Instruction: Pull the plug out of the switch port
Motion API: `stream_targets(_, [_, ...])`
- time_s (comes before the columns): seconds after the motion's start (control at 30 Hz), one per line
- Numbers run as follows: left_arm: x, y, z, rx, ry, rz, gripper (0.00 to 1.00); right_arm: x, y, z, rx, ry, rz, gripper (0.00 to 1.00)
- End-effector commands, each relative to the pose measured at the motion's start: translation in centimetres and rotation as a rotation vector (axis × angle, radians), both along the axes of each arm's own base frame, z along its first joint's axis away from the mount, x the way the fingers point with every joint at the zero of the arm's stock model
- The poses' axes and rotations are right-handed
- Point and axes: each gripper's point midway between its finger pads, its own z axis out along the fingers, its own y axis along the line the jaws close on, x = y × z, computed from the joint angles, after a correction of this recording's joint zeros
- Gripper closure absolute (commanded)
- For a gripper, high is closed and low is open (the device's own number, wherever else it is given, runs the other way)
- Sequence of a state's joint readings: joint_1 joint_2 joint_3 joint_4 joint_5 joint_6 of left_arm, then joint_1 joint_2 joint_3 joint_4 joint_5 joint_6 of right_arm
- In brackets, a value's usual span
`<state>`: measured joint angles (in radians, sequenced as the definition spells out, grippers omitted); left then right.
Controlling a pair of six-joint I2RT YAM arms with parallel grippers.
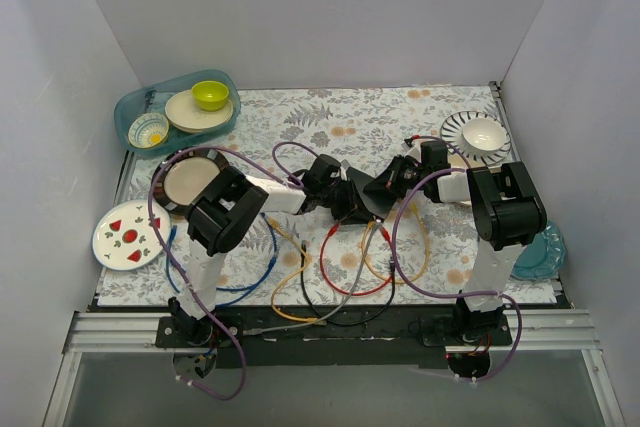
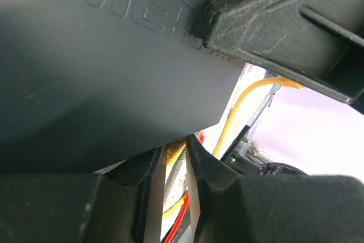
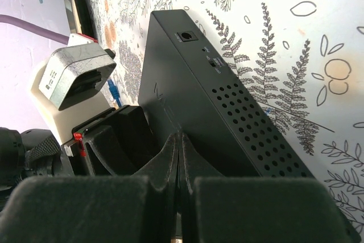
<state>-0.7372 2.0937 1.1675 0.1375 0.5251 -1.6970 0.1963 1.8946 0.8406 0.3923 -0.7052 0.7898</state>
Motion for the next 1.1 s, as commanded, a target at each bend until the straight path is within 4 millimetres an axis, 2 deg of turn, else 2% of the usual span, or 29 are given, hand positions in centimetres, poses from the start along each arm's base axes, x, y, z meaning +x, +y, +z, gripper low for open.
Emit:
stream_targets(0.0, [-0.6,1.9,-4.1,0.147,0.038,0.036,1.00,-2.3,-2.3,-6.2,-0.171,0.161,-0.052,0.99])
stream_targets(0.2, [-2.1,2.9,-4.3,0.155,0.053,0.016,1.00,-2.4,-2.3,-6.3,-0.170,0.166,-0.050,0.99])
stream_targets(0.47, [-5.7,6.0,-5.2,0.190,0.093,-0.003,1.00,-2.3,-2.3,-6.5,-0.172,0.170,-0.049,0.99])
stream_targets(0.57, [-5.9,6.9,-4.8,0.217,0.083,0.016,1.00,-2.5,-2.4,-6.7,-0.177,0.174,-0.045,0.99])
stream_targets(0.6, [-5.8,7.2,-4.6,0.228,0.074,0.025,1.00,-2.5,-2.4,-6.8,-0.179,0.176,-0.047,0.99])
stream_targets(0.63, [-5.2,7.5,-3.3,0.221,0.046,0.047,1.00,-2.5,-2.4,-6.8,-0.179,0.177,-0.047,0.99])
stream_targets(0.7, [-5.1,9.4,-3.3,0.283,0.049,0.093,1.00,-2.6,-2.4,-6.8,-0.181,0.178,-0.046,0.99])
stream_targets(0.73, [-4.4,10.3,-2.2,0.283,0.035,0.128,1.00,-2.5,-2.5,-6.8,-0.181,0.177,-0.047,0.99])
stream_targets(0.83, [-4.2,13.5,-2.5,0.377,0.052,0.199,1.00,-2.3,-2.4,-6.6,-0.179,0.174,-0.051,0.99])
stream_targets(0.9, [-4.1,15.2,-1.9,0.434,0.024,0.228,1.00,-2.3,-2.4,-6.6,-0.179,0.172,-0.048,0.99])
stream_targets(0.97, [-3.8,16.0,-0.8,0.459,-0.012,0.248,1.00,-2.2,-2.3,-6.5,-0.176,0.170,-0.048,0.99])
stream_targets(1.03, [-2.7,16.5,0.5,0.464,-0.071,0.285,0.90,-2.1,-2.3,-6.5,-0.176,0.170,-0.050,0.99])
stream_targets(1.07, [-2.1,16.5,1.2,0.455,-0.101,0.298,0.89,-2.0,-2.3,-6.4,-0.176,0.167,-0.050,0.99])
